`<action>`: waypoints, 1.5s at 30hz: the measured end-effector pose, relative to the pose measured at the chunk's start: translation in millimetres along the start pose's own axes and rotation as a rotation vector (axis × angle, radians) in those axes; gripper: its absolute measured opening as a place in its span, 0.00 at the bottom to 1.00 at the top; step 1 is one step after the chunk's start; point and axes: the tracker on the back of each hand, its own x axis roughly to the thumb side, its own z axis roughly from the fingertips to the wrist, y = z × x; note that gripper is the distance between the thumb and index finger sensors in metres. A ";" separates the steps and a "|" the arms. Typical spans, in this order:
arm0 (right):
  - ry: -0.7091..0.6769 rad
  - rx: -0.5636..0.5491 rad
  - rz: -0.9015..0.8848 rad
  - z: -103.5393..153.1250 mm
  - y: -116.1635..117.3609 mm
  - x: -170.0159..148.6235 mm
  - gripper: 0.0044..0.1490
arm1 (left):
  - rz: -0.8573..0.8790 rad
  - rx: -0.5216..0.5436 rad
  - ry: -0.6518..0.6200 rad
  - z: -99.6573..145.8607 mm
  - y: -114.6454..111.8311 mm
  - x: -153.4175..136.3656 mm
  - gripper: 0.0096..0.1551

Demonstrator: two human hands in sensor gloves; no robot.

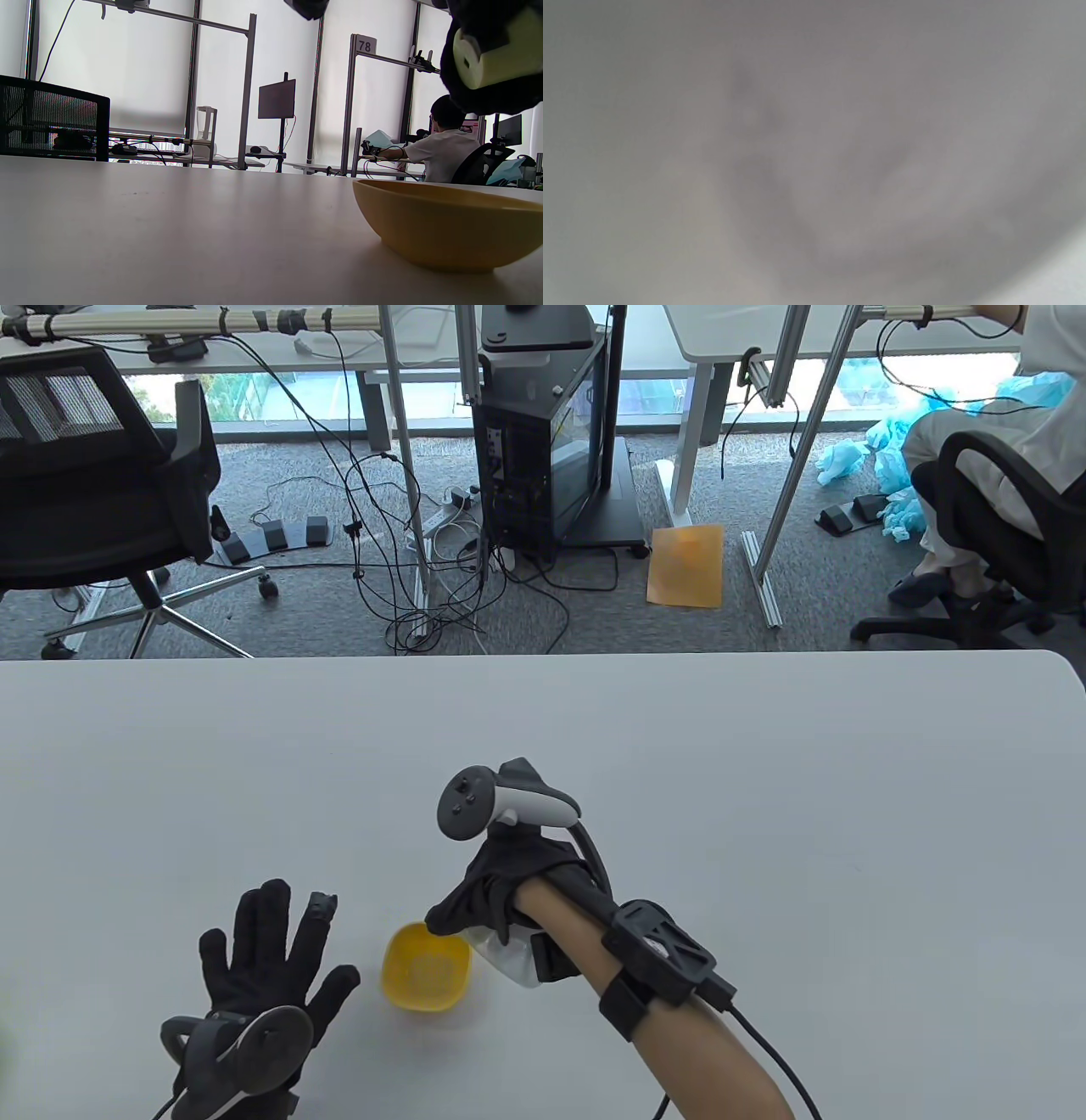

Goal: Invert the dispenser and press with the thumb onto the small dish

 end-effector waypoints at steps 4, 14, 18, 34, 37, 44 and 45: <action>0.055 0.085 0.061 -30.2 9.5 12.0 0.54 | 0.001 -0.014 -0.004 -1.3 -2.0 -0.8 0.46; 0.154 0.131 0.205 -67.6 28.9 39.4 0.53 | 0.017 -0.010 -0.012 -0.1 1.9 -1.3 0.46; 0.157 0.125 0.226 -60.3 27.3 43.3 0.53 | 0.015 -0.015 -0.013 0.0 1.5 -0.6 0.46; 0.237 0.065 0.450 -49.4 36.7 51.3 0.50 | 0.006 -0.022 -0.023 1.8 -0.3 3.6 0.46; 0.230 0.049 0.477 -50.7 37.6 52.8 0.49 | 0.006 -0.029 -0.020 1.4 -1.7 3.2 0.46; 0.199 0.029 0.359 -45.0 35.3 42.6 0.51 | 0.009 -0.031 -0.018 1.3 -2.2 3.1 0.46; 0.155 -0.016 0.345 -41.4 34.2 39.5 0.52 | 0.010 -0.031 -0.018 1.4 -2.4 3.1 0.46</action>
